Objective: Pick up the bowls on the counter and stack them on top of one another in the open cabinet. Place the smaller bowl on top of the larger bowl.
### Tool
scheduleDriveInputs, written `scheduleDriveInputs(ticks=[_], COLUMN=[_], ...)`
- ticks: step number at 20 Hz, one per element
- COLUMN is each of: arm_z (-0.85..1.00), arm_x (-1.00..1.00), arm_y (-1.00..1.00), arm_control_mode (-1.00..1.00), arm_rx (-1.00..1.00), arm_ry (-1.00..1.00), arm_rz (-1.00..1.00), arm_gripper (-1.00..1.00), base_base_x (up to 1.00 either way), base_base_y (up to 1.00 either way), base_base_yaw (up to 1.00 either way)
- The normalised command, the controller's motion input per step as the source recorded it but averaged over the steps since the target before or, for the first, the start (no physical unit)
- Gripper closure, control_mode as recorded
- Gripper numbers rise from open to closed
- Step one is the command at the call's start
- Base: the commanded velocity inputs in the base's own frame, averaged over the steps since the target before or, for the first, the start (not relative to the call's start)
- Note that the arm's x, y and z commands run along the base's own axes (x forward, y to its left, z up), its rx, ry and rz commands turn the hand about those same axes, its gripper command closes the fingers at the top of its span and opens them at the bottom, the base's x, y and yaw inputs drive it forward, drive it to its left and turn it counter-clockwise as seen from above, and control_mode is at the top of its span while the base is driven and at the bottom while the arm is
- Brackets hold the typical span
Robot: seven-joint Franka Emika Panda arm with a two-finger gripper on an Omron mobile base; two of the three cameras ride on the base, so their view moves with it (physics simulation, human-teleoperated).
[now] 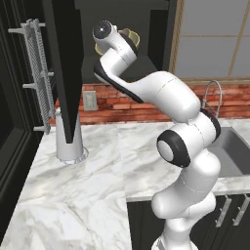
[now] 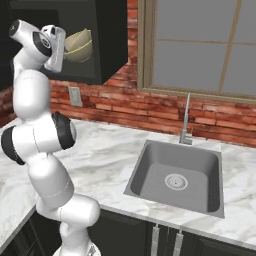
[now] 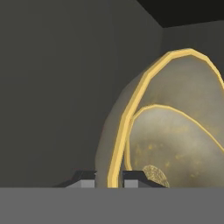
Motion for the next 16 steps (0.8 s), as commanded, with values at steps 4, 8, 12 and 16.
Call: scheduleDriveInputs(ticks=[4,8,12,16], arm_z=[0.0,0.0,0.0,0.0], arm_x=[0.23,0.11,0.08,0.07], arm_y=[0.0,0.0,0.0,0.0], arm_control_mode=[-1.0,-1.0,-1.0,-1.0], arm_rx=[0.0,0.0,0.0,0.0], arm_ry=[0.01,0.01,0.02,0.03], arm_rz=[0.0,0.0,0.0,0.0], arm_gripper=[1.0,1.0,1.0,1.0], base_base_x=[0.0,0.0,0.0,0.0], base_base_y=[0.0,0.0,0.0,0.0], base_base_yaw=[0.0,0.0,0.0,0.0])
